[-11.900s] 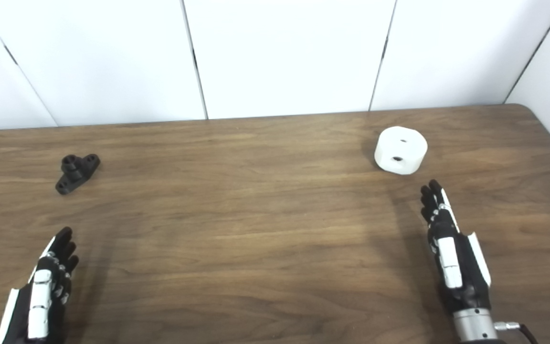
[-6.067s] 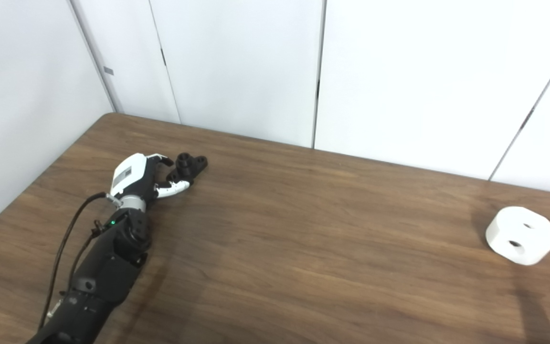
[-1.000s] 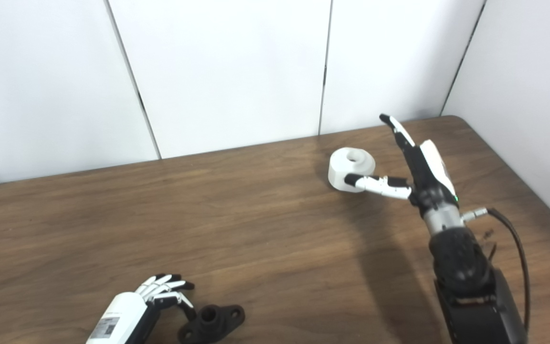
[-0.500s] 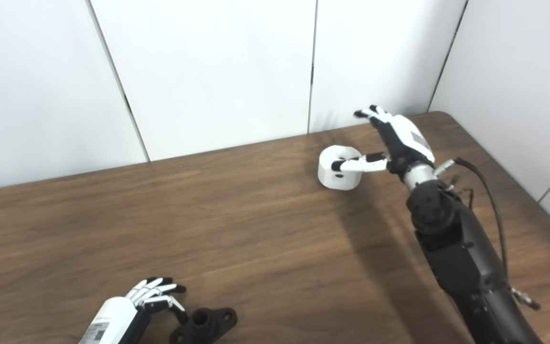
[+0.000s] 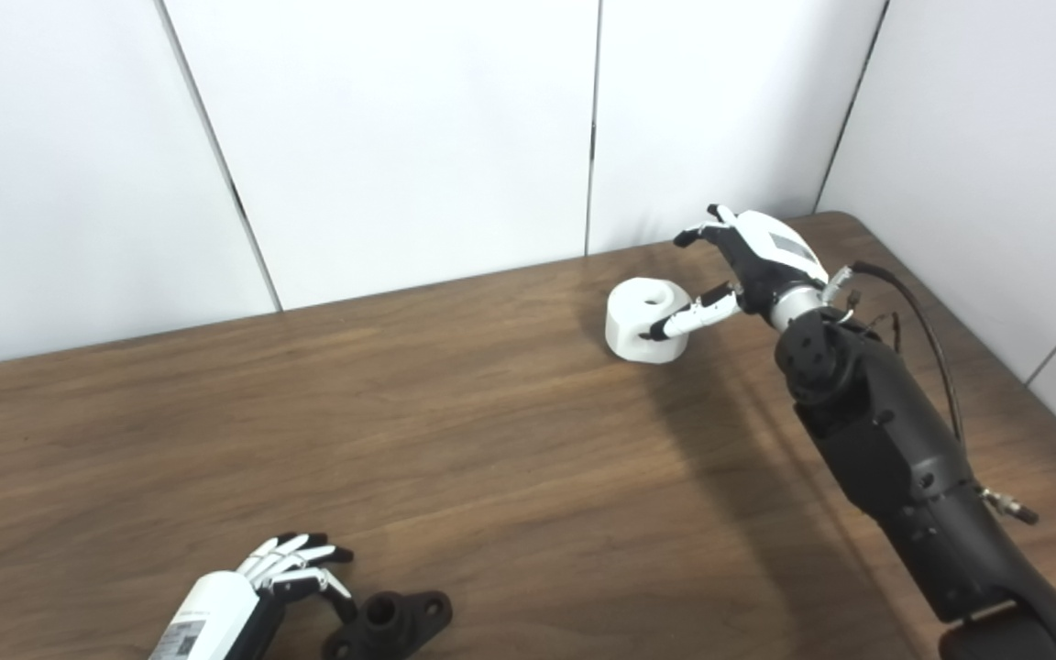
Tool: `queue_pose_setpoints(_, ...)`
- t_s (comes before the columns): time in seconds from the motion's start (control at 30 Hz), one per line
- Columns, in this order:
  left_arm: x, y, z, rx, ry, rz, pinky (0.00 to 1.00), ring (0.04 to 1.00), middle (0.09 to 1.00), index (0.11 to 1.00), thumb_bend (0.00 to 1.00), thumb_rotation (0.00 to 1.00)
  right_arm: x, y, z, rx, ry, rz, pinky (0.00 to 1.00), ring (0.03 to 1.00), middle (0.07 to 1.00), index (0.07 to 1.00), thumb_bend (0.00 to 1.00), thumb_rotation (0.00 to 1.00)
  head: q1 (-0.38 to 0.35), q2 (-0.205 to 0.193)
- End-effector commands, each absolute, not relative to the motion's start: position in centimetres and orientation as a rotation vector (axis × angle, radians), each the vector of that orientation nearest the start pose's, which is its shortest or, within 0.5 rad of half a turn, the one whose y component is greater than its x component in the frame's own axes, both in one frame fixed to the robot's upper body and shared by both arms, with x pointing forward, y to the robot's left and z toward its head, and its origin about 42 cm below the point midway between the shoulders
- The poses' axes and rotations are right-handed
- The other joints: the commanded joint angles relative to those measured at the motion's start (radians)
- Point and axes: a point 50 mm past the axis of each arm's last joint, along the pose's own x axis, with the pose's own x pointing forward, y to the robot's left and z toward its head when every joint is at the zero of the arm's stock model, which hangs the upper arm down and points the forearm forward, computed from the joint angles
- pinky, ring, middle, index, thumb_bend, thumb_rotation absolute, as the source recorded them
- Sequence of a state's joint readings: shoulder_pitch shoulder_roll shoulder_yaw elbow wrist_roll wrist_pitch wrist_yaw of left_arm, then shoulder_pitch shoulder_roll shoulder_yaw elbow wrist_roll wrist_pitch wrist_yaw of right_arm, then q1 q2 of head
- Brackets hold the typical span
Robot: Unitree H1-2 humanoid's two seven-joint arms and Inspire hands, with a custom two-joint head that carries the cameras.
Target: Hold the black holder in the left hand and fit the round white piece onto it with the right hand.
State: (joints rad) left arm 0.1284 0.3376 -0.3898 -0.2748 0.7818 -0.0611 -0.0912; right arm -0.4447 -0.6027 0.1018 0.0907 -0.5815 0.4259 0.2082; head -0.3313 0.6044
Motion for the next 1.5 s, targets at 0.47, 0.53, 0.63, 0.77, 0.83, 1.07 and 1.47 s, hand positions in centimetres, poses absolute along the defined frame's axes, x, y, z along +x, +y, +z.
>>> queue_pose_setpoints(0.47,20.2,21.5,9.2,1.107,-0.078,-0.551,0.91,0.882,0.8,0.489,0.52,0.05,42.8,-38.1,26.7,-1.179,0.111,-0.147,0.97,1.0,0.988,0.807,0.94,0.32,0.006,-0.002)
queue_pose_setpoints(0.53,20.2,21.5,9.3,1.107,-0.079,-0.549,0.91,0.882,0.8,0.489,0.52,0.05,42.9,-38.1,26.6,-1.181,0.107,-0.145,0.97,1.0,0.984,0.802,0.94,0.32,0.007,-0.002)
queue_pose_setpoints(0.63,20.2,21.4,9.3,1.103,-0.081,-0.546,0.91,0.881,0.798,0.489,0.52,0.05,43.1,-38.1,26.4,-1.199,0.107,-0.137,0.95,1.0,0.975,0.793,0.93,0.33,0.009,-0.003)
queue_pose_setpoints(0.77,20.2,21.3,9.4,1.103,-0.083,-0.548,0.9,0.881,0.797,0.489,0.52,0.05,43.1,-38.1,26.3,-1.204,0.105,-0.133,0.94,1.0,0.964,0.779,0.92,0.35,0.01,-0.001)
queue_pose_setpoints(0.83,20.2,21.3,9.4,1.102,-0.083,-0.548,0.9,0.88,0.796,0.489,0.52,0.05,43.1,-38.2,26.3,-1.2,0.105,-0.132,0.94,1.0,0.959,0.77,0.91,0.35,0.009,0.0)
queue_pose_setpoints(1.07,20.1,21.1,9.6,1.101,-0.089,-0.546,0.89,0.875,0.792,0.489,0.52,0.05,43.2,-38.1,26.3,-1.177,0.101,-0.125,0.94,1.0,0.947,0.733,0.89,0.32,0.009,0.002)
queue_pose_setpoints(1.47,20.1,20.9,10.0,1.105,-0.092,-0.549,0.88,0.868,0.79,0.489,0.52,0.05,43.6,-37.8,26.3,-1.179,0.087,-0.117,0.91,1.0,0.929,0.662,0.86,0.29,0.014,0.005)
